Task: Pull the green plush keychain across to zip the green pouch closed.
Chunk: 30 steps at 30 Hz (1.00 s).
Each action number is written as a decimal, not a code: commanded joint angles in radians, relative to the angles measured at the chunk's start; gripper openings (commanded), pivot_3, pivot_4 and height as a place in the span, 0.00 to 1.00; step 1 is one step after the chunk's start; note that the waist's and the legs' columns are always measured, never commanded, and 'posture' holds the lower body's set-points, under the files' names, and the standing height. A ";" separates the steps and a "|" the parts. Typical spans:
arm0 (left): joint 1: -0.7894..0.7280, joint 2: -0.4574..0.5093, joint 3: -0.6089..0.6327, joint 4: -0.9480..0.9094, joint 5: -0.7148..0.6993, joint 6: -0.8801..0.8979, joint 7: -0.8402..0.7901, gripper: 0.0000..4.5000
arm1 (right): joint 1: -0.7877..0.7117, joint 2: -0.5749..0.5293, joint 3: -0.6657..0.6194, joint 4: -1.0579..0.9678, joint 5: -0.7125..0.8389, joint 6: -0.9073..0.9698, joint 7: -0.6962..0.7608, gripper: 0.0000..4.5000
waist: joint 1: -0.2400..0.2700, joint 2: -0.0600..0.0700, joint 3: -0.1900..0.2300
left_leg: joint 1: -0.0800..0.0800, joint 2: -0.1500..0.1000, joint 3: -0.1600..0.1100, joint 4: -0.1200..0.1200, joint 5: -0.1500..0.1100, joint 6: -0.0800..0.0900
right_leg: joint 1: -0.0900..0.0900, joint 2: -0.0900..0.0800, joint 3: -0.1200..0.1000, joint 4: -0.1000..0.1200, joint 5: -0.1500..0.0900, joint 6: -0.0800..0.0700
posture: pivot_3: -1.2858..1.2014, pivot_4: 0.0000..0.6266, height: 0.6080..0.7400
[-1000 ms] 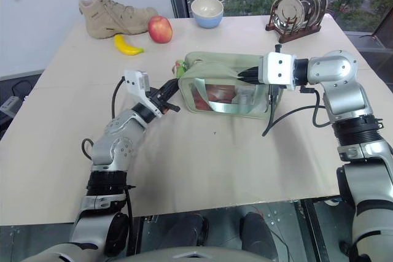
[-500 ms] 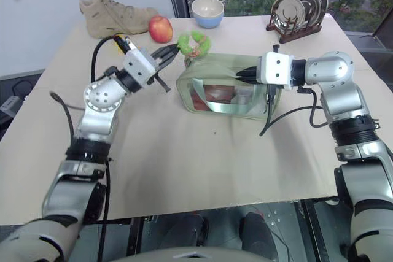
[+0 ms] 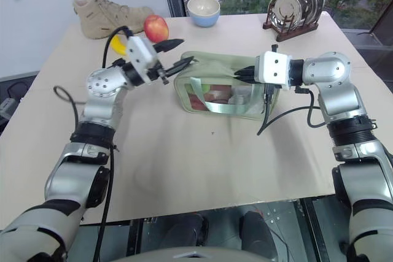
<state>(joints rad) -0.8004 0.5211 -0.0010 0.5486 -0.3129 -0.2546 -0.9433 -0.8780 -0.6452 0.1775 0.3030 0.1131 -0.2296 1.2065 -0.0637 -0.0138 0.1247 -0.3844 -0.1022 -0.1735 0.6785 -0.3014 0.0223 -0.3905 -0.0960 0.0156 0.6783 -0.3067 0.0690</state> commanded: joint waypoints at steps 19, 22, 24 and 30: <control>0.293 -0.033 0.049 -0.289 -0.043 0.239 -0.020 0.52 | 0.020 -0.018 -0.025 -0.086 0.025 0.049 0.007 0.00 | -0.001 -0.001 0.000 | 0.000 -0.001 0.001 0.003 0.000 0.000 | -0.001 -0.001 -0.001 0.000 0.000 0.000 | 0.52 0.24 1.00; 0.294 -0.047 0.041 -0.281 -0.021 0.220 -0.011 0.52 | 0.025 -0.020 -0.026 -0.099 0.027 0.059 0.008 0.00 | -0.001 -0.001 -0.001 | 0.000 -0.001 0.001 0.003 0.000 0.000 | -0.001 -0.001 -0.001 0.000 0.000 0.000 | 0.52 0.24 1.00; 0.293 -0.056 0.047 -0.278 -0.023 0.218 -0.005 0.52 | 0.029 -0.021 -0.027 -0.105 0.027 0.062 0.006 0.00 | -0.002 -0.001 -0.001 | 0.000 -0.001 0.001 0.003 0.000 0.000 | -0.001 -0.001 0.000 0.000 0.000 0.000 | 0.52 0.24 1.00; 0.289 -0.057 0.071 -0.276 -0.049 0.241 -0.003 0.52 | 0.036 -0.025 -0.030 -0.118 0.029 0.070 0.003 0.00 | -0.001 -0.001 -0.001 | 0.000 -0.001 0.001 0.003 0.000 0.000 | -0.001 -0.001 0.000 0.000 0.000 0.000 | 0.52 0.24 1.00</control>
<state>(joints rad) -0.4953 0.4549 0.0370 0.2880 -0.3407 -0.0108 -0.9429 -0.8431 -0.6575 0.1772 0.2279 0.1261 -0.1606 1.2115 -0.0642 -0.0148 0.1241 -0.3841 -0.1032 -0.1726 0.6814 -0.3014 0.0223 -0.3914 -0.0966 0.0155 0.6783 -0.3067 0.0690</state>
